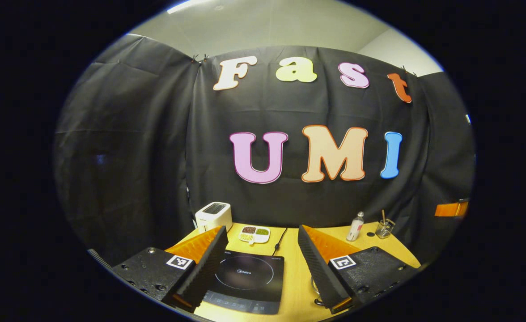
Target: First push the handle of the pot to place it horizontally, then grasp the pot with both hands and set it on the induction cooktop.
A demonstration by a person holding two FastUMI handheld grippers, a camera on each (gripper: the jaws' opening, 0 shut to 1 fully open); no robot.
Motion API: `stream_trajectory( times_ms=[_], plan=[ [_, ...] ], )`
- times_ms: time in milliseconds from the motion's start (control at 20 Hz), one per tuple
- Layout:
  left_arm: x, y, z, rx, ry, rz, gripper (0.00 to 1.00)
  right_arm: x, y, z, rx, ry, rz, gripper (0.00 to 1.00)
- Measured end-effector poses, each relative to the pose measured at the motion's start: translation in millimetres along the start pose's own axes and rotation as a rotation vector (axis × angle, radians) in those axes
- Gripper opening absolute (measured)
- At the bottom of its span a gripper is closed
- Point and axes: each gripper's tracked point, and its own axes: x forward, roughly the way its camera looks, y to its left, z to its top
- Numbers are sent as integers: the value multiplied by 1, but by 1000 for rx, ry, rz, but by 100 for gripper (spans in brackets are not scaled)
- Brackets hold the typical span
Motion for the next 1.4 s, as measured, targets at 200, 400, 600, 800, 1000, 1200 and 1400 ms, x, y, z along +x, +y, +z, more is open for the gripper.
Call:
stream_trajectory(
  times_ms=[200,400,600,800,1000,1200,1400],
  plan=[
    [7,21,-12,2,30,-7,93,5,30,-55,-24,160,18,3],
    [10,44,-25,2,55,-2,96,4,53,-114,-71,328,48,0],
    [13,61,-38,9,76,-11,96,1,65,-180,-112,522,69,0],
    [13,78,-50,5,90,3,93,-1,62,-233,-166,685,57,0],
    [17,89,-64,-20,112,11,94,-2,58,-272,-179,809,44,3],
    [21,101,-75,-24,130,40,96,14,54,-303,-193,891,16,0],
    [23,103,-86,-44,152,51,96,33,52,-326,-116,954,-13,3]
  ],
)
